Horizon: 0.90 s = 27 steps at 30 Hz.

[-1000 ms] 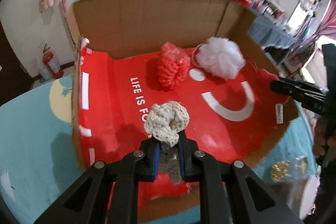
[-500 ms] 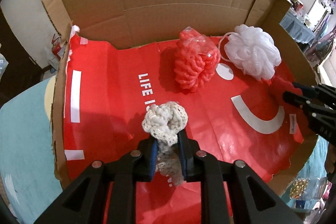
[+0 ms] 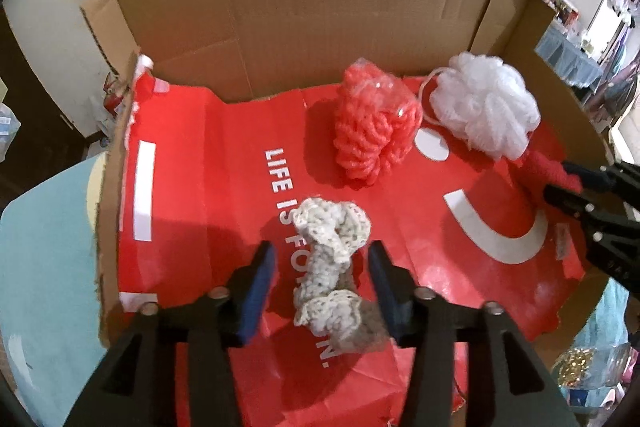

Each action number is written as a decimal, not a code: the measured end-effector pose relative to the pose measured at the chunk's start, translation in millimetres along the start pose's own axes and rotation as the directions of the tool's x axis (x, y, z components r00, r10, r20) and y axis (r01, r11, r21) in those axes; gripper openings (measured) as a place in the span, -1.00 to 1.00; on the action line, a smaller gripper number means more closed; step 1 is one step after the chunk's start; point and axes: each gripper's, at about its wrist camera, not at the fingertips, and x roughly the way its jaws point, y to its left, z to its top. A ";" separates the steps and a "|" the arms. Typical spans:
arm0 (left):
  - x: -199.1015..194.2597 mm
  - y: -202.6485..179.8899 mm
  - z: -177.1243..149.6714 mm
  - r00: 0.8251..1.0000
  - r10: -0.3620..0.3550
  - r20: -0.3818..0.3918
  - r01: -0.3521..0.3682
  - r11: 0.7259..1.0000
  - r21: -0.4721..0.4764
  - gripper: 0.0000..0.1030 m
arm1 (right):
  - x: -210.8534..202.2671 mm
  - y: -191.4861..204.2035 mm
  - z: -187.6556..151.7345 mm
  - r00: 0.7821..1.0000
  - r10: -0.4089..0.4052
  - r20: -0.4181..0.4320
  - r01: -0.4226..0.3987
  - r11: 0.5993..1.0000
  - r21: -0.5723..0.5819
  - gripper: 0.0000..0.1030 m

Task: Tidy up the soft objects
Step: 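Lower both items onto the red paper and open both tools, then withdraw both open tools from the box back over the table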

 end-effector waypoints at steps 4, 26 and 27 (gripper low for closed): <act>-19.3 2.4 -2.1 0.998 -0.023 0.056 0.024 1.000 -0.008 0.32 | -10.3 2.6 -1.9 0.999 -0.009 0.034 0.009 1.000 -0.004 0.36; -167.0 -31.8 -53.3 0.900 -0.022 0.436 0.028 1.000 -0.008 0.99 | -143.3 -3.0 -33.5 0.962 0.029 0.271 -0.044 0.998 0.050 0.53; -174.2 -33.9 -59.0 0.892 -0.022 0.452 0.029 1.000 -0.008 0.99 | -152.6 -1.9 -38.1 0.956 0.037 0.291 -0.054 0.997 0.050 0.61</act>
